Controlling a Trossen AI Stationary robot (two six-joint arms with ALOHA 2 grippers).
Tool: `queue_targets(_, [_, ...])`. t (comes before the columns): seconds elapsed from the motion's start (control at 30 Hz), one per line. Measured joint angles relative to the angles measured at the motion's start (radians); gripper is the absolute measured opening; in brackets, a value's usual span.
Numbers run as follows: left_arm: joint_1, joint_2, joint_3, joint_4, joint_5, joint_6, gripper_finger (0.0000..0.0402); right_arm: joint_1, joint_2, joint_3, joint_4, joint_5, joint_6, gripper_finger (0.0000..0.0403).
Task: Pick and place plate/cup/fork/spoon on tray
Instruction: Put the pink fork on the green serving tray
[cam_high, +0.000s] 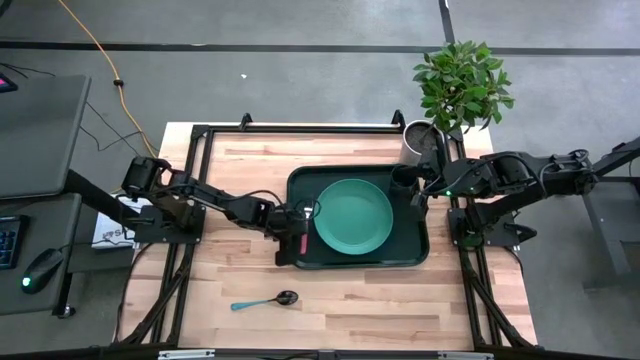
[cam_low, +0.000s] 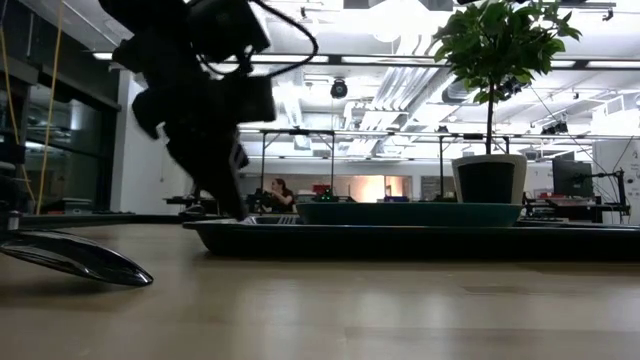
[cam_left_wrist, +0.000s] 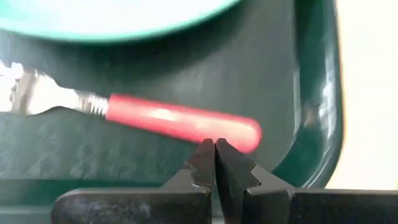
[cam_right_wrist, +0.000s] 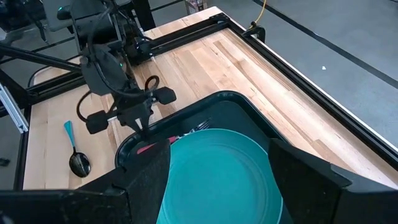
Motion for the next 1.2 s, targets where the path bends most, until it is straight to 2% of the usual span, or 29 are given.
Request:
queue_targets(0.13, [0.000, 0.001, -0.002, -0.068, 0.000, 0.022, 0.0000, 0.000, 0.000, 0.000, 0.000, 0.000, 0.000, 0.0264])
queue_targets(0.63, [-0.009, 0.060, -0.001, 0.009, 0.008, 0.014, 0.0000, 0.000, 0.000, 0.000, 0.001, 0.001, 0.000, 0.0264])
queue_targets(1.2, [-0.004, 0.048, -0.001, 0.083, 0.032, 0.003, 0.0000, 0.000, 0.000, 0.000, 0.001, 0.008, 0.001, 0.0264])
